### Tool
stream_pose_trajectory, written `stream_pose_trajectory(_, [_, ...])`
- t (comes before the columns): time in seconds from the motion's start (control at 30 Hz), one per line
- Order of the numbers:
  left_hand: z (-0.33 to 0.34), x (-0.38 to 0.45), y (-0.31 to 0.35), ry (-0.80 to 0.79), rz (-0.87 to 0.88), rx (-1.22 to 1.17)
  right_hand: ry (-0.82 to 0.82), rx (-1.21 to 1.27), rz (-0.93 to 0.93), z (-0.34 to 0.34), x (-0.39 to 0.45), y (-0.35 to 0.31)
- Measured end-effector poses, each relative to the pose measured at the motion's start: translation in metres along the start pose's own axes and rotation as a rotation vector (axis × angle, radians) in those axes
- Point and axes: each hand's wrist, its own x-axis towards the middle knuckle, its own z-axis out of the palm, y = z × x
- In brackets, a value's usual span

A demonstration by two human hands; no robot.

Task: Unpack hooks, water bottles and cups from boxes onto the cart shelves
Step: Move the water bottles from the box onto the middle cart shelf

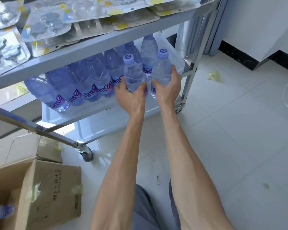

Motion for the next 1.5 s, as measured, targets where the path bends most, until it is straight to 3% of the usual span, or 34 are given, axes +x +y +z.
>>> stream_pose_trajectory(0.47, [0.086,0.010,0.008,0.148,0.083,-0.002,-0.087,0.058,-0.043,0.012,0.113,0.008])
stream_pose_trajectory(0.9, [0.141,0.018,0.002,0.249,0.082,-0.003,-0.206,0.120,-0.185,0.025,0.160,0.039])
stream_pose_trajectory(1.13, [0.161,0.014,-0.002,0.379,0.085,-0.058,-0.235,0.200,-0.108,0.029,0.151,0.049])
stream_pose_trajectory(1.3, [0.143,0.011,-0.022,0.338,0.086,0.156,-0.229,0.214,0.008,0.030,0.151,0.058])
stream_pose_trajectory(1.5, [0.145,0.021,-0.029,0.350,-0.013,0.160,-0.239,0.174,-0.002,0.030,0.157,0.065])
